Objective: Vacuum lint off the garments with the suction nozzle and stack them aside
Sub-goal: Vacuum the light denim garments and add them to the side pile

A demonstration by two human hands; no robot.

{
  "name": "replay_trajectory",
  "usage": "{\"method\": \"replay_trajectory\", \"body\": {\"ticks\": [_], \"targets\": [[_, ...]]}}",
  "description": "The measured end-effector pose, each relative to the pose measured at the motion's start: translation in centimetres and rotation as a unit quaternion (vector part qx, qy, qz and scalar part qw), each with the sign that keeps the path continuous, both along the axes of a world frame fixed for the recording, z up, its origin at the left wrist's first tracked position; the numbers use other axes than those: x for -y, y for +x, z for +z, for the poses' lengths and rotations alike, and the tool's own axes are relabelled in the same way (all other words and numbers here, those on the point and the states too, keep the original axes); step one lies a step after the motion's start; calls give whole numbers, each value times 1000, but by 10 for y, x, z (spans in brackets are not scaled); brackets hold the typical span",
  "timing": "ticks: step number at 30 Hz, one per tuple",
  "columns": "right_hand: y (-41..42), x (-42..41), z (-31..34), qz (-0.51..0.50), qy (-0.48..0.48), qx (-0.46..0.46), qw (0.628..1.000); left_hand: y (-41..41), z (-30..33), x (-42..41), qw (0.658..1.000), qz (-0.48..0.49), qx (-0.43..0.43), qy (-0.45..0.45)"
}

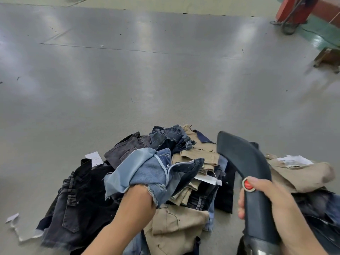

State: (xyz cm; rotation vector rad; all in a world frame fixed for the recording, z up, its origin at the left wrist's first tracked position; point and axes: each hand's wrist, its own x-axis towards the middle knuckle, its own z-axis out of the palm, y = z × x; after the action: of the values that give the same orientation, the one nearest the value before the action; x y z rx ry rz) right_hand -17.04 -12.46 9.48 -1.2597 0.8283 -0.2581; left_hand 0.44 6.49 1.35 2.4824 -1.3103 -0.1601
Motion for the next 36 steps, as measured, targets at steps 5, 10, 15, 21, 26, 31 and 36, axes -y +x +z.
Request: {"method": "replay_trajectory", "body": {"ticks": [5,10,15,21,26,31,36], "targets": [[8,-18,-15,143,122,-67,980,-7,15,7,991,-76,98,-47],[16,-28,-24,149,136,-77,976,-10,4,7,991,-88,93,-27],[22,-4,-30,6,126,-112,986,-11,-5,3,990,-85,113,3],[19,9,-32,-87,10,-58,994,-11,1,6,995,-83,56,-7],[16,0,-19,111,5,6,994,-15,4,11,992,-76,37,95],[23,-18,-28,191,46,-58,979,-13,-6,3,988,-106,105,48],[31,-2,-24,63,10,-67,996,-13,-7,2,981,-135,123,59]]}}
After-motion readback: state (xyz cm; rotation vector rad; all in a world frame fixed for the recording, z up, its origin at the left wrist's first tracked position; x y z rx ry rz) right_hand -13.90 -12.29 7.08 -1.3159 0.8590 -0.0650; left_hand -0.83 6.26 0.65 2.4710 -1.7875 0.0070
